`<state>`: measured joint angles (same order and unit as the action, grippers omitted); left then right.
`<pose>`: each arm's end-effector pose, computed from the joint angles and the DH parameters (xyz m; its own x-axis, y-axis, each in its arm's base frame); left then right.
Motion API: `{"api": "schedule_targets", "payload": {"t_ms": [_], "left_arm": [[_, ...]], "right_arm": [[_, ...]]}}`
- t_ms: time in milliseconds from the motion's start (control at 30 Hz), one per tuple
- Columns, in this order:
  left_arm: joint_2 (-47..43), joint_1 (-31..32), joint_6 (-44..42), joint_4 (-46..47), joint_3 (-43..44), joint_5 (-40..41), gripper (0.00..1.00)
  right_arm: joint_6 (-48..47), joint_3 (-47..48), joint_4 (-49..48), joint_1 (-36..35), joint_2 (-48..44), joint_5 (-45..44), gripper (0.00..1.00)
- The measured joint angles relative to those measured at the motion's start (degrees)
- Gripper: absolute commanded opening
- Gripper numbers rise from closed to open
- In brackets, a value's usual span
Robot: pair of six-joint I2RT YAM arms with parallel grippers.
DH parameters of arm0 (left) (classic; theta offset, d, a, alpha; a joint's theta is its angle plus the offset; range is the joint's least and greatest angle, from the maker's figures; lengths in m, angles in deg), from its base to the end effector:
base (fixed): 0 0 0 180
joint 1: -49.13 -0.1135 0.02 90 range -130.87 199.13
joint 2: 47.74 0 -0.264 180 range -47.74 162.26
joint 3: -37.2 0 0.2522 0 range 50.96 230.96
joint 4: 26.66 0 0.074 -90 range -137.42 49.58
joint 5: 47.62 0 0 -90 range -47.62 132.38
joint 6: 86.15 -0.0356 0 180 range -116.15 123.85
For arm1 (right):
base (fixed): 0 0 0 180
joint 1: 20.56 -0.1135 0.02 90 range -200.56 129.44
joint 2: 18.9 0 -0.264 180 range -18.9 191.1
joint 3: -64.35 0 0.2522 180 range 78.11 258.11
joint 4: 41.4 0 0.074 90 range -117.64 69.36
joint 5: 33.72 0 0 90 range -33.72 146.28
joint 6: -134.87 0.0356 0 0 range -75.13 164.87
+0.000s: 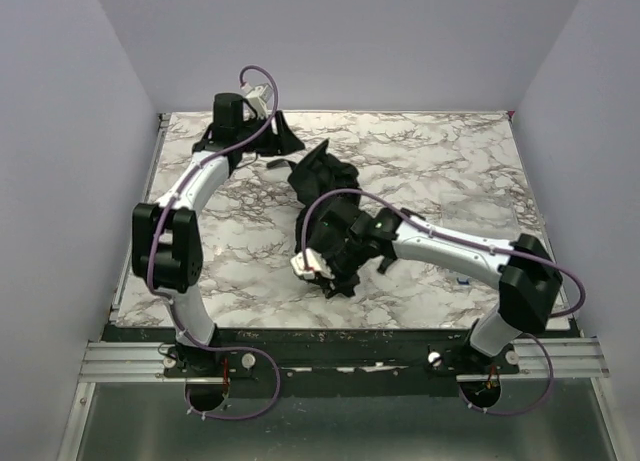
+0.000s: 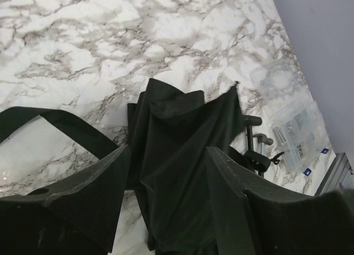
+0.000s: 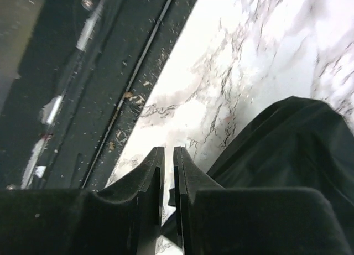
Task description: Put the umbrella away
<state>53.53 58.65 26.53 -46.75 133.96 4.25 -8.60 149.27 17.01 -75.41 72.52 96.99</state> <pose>0.4064 -0.0904 0.3101 -0.6425 -0.1998 -0.7398 0.4726 0.6567 -0.5877 0.1652 0.2750 0.2574 0.3156 -0.6097 -0.7271 -0.8827 -0.4699 0.0109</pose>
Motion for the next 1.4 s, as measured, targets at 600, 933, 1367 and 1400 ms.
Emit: {"api": "schedule_targets", "payload": {"t_ms": [600, 933, 1367, 1400], "left_arm": [[15.56, 8.85, -0.72, -9.62, -1.81, 0.52, 0.27], [12.9, 13.4, -0.11, -11.65, -7.69, 2.6, 0.27], [5.57, 16.79, 7.69, 3.8, -22.86, 8.04, 0.32], [5.4, 17.22, 8.39, 4.74, -23.67, 8.2, 0.34]], "right_arm": [[10.58, -7.15, -18.84, 4.7, 12.24, -21.05, 0.17], [10.49, -3.34, -26.8, 7.74, 16.76, -25.18, 0.18], [3.08, 2.84, -17.31, 12.7, 20.57, -15.61, 0.29], [2.16, 2.99, -15.82, 13.07, 20.61, -14.29, 0.31]]}}
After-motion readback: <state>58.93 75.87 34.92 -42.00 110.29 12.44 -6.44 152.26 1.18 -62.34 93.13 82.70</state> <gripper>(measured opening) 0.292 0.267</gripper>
